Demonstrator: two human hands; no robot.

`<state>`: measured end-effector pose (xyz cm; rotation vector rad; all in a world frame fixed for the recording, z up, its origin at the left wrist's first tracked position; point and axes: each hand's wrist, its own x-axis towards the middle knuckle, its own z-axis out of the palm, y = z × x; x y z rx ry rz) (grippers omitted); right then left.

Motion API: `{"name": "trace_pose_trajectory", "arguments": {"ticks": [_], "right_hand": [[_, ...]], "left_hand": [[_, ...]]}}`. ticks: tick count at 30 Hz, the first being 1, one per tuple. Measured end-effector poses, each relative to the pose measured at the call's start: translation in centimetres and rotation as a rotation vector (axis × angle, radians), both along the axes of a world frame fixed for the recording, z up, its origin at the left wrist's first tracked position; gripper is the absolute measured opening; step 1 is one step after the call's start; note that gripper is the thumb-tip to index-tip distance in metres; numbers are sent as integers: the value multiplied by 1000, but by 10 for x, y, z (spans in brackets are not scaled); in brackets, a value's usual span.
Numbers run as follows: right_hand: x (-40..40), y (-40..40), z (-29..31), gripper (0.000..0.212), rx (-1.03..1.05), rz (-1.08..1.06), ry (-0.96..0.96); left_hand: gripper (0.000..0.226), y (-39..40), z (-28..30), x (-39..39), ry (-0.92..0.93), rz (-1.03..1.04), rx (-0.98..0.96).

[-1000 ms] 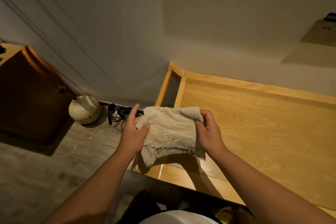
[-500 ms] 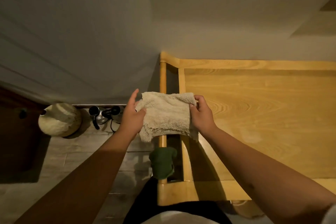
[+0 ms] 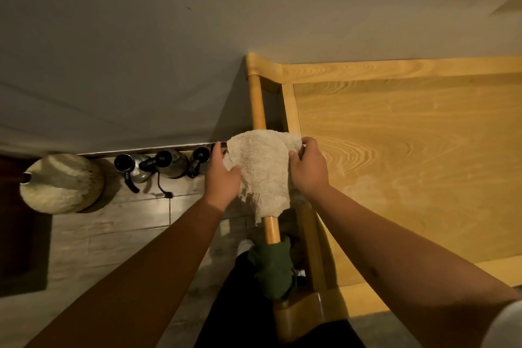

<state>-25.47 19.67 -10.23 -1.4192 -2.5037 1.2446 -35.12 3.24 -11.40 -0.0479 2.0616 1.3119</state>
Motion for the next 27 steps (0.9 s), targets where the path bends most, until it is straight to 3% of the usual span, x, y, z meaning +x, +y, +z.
{"name": "trace_pose_trajectory", "arguments": {"ticks": [3,6,9,14,18,21,23,25,27], "right_hand": [[5,-17,11,52,85,-56,39],[11,-40,22,55,41,68,123],[5,-58,21,60,-144,161,109],[-18,-65,17,72,-507,-7,225],[-21,-59,13,68,-494,58,253],[-21,-53,21,61,-534,123,248],[-18,-50,28,63,-504,169,231],[-8,-47,36,79,-413,207,183],[8,-42,44,87,-313,210,169]], "left_hand": [[71,-5,8,12,94,-19,-77],[61,-11,17,35,130,-132,70],[58,-10,19,53,49,-240,199],[71,-6,9,57,-212,-293,335],[94,-4,4,51,-182,-430,220],[96,-1,8,47,-145,-508,136],[96,0,10,45,-29,-615,-61],[98,-1,17,45,136,-680,-274],[98,-3,28,49,276,-625,-327]]}}
